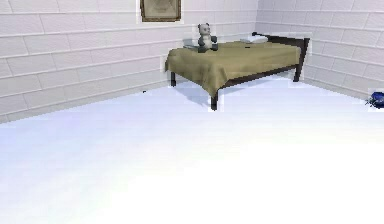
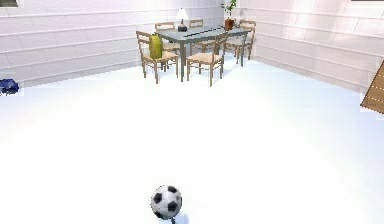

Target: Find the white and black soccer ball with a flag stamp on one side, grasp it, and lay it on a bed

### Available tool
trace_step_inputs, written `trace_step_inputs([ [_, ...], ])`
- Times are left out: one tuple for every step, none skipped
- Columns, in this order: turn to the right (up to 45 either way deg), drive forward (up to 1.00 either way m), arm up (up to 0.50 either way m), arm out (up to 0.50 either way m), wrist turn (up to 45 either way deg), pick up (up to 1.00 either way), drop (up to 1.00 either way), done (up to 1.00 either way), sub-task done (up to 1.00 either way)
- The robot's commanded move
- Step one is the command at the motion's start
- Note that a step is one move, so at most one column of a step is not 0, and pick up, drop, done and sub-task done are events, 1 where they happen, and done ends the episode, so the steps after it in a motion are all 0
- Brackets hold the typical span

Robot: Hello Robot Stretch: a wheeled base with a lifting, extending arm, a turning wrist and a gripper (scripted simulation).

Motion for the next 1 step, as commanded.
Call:
trace_step_inputs([
  [0.0, 0.0, 0.5, 0.0, 0.0, 0.0, 0.0, 0.0, 0.0],
])
